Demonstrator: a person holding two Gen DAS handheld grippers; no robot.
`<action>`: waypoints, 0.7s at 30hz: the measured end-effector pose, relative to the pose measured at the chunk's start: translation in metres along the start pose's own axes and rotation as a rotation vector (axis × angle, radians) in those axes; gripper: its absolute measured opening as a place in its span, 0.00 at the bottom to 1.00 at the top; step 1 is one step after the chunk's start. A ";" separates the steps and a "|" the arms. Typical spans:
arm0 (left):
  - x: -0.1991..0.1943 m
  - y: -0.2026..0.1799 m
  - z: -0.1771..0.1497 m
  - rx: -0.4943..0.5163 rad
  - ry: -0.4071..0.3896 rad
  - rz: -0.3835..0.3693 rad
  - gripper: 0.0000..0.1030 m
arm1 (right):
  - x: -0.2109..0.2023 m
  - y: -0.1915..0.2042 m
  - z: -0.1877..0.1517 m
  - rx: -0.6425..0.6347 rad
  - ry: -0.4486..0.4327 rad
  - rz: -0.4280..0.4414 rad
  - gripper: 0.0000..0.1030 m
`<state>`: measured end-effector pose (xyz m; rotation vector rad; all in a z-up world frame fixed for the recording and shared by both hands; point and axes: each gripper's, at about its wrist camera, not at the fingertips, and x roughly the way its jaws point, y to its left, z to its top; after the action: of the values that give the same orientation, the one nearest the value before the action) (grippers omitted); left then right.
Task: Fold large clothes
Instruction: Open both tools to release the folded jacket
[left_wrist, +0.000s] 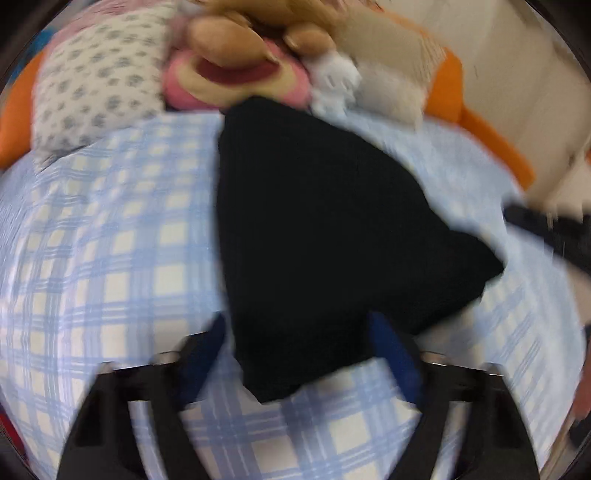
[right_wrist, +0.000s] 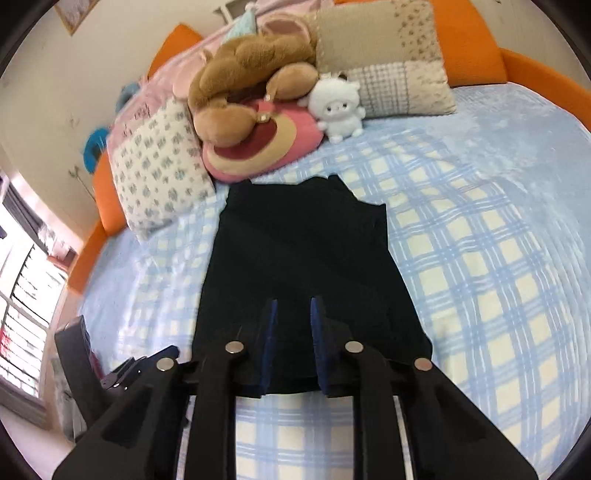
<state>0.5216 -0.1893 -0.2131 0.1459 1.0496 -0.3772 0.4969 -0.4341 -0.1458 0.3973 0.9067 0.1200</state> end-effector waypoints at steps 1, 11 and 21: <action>0.003 -0.005 -0.003 0.032 -0.006 0.043 0.70 | 0.009 -0.005 -0.002 -0.002 0.020 -0.012 0.19; -0.013 -0.010 -0.013 0.067 -0.058 0.032 0.75 | 0.068 -0.034 -0.040 -0.111 0.057 -0.233 0.00; -0.012 -0.010 0.031 0.028 -0.119 -0.057 0.77 | 0.049 -0.026 -0.009 -0.086 -0.013 -0.264 0.06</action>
<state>0.5373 -0.2049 -0.1866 0.1171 0.9325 -0.4466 0.5181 -0.4423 -0.1966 0.1956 0.9300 -0.0854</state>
